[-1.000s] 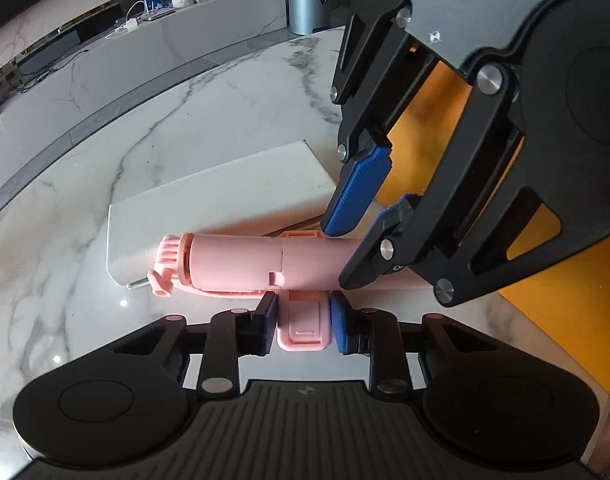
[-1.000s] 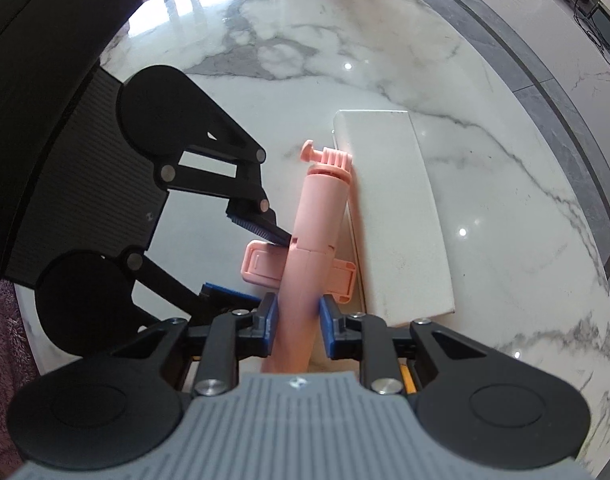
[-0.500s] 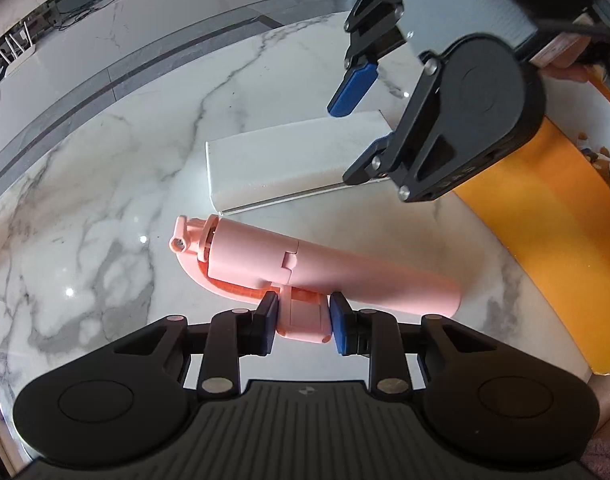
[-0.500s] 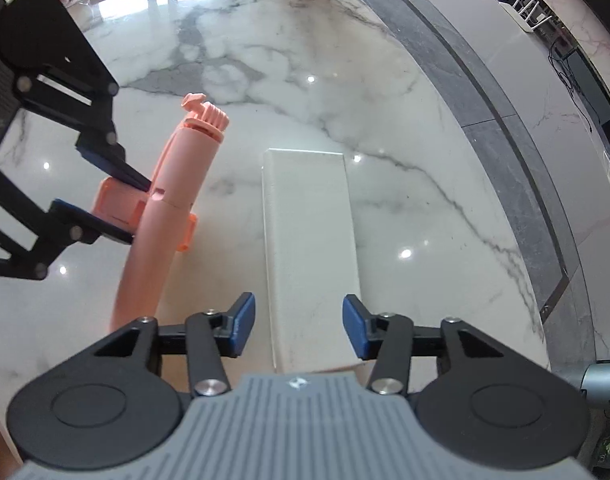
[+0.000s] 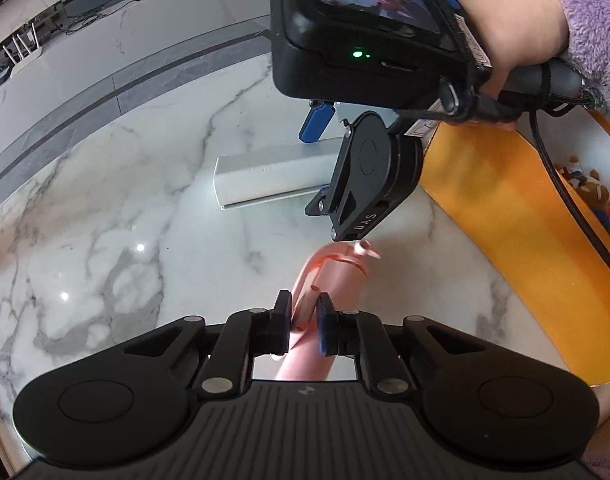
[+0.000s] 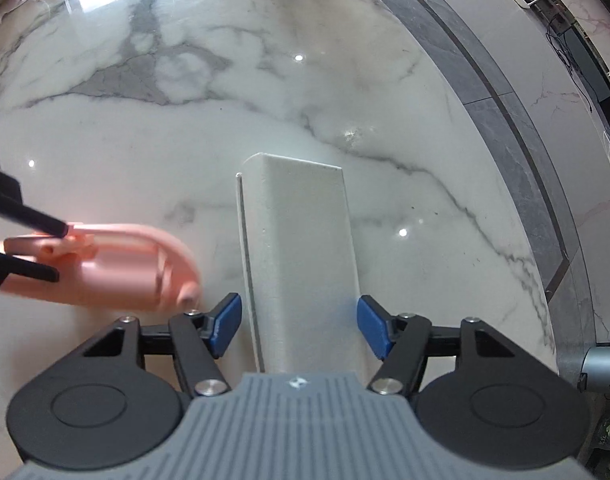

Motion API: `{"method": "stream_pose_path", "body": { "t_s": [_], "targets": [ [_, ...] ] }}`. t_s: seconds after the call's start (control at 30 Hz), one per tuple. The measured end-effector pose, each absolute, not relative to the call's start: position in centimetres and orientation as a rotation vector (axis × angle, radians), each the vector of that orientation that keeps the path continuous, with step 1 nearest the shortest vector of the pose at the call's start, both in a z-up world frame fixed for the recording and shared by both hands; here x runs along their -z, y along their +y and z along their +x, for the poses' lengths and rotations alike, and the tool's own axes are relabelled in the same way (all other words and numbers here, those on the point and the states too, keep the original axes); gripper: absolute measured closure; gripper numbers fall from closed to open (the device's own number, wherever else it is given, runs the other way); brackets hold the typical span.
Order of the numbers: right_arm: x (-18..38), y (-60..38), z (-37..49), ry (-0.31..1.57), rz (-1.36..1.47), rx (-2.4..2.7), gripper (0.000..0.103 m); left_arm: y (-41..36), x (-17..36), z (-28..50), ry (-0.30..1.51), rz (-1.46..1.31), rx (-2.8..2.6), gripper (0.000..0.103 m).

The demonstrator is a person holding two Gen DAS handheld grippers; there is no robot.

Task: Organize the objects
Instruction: 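Grasp the pink selfie stick with the left tool while the right tool grasps the white box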

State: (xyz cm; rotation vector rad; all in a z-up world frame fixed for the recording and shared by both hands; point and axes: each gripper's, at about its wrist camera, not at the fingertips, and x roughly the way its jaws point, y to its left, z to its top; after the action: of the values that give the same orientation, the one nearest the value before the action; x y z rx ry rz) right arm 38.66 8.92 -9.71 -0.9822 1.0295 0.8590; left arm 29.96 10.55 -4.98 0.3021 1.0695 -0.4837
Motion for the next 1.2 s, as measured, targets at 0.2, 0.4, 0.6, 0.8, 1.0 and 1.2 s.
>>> {"method": "stream_pose_path", "body": {
  "t_s": [0.2, 0.4, 0.6, 0.8, 1.0, 1.2],
  "targets": [
    [9.3, 8.5, 38.3, 1.028, -0.969, -0.85, 0.046, 10.3, 5.2, 29.3, 1.048, 0.347, 0.469, 0.089],
    [7.5, 7.4, 37.8, 1.096, -0.855, -0.903, 0.059, 9.2, 5.5, 28.0, 1.017, 0.475, 0.449, 0.091],
    [5.7, 5.8, 37.0, 1.198, -0.72, -0.931, 0.072, 9.7, 5.3, 27.2, 1.006, 0.498, 0.406, 0.095],
    [3.5, 4.7, 35.1, 1.158, -0.683, -0.955, 0.072, 9.5, 4.0, 25.7, 0.992, 0.514, 0.382, 0.095],
    [-1.3, 3.4, 32.8, 1.068, -0.679, -0.998, 0.072, 8.9, 0.0, 24.0, 0.935, 0.519, 0.36, 0.095],
    [-6.9, -1.0, 30.6, 0.965, -0.695, -1.014, 0.072, 6.2, -4.9, 22.3, 0.847, 0.546, 0.377, 0.095]
  ]
}}
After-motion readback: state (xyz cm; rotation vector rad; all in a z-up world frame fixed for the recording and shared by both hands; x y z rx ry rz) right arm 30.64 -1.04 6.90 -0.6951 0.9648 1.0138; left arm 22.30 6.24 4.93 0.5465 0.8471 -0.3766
